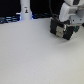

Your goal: Open the kcup holder, insert the kcup into the holder, and close the kcup holder

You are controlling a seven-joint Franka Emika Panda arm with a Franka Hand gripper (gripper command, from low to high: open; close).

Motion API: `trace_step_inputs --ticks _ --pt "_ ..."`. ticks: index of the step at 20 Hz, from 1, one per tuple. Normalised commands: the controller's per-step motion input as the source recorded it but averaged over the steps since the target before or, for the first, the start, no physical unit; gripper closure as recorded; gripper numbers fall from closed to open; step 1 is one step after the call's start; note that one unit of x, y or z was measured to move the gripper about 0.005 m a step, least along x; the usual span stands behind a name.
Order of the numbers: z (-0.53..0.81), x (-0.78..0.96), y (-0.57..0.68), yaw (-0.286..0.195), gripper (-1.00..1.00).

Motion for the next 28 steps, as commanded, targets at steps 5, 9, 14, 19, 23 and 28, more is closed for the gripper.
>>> trace_step_inputs --ticks 5,9,14,19,23,28 --pt "0.01 -0.55 0.61 0.043 -1.00" --pt "0.01 -0.55 0.61 0.040 -1.00" --pt "0.02 -0.55 0.60 0.041 -1.00" --pt "0.03 -0.54 0.58 0.045 -1.00" --pt "0.35 -0.29 0.40 0.035 -1.00" --pt "0.65 0.04 0.19 0.013 -1.00"
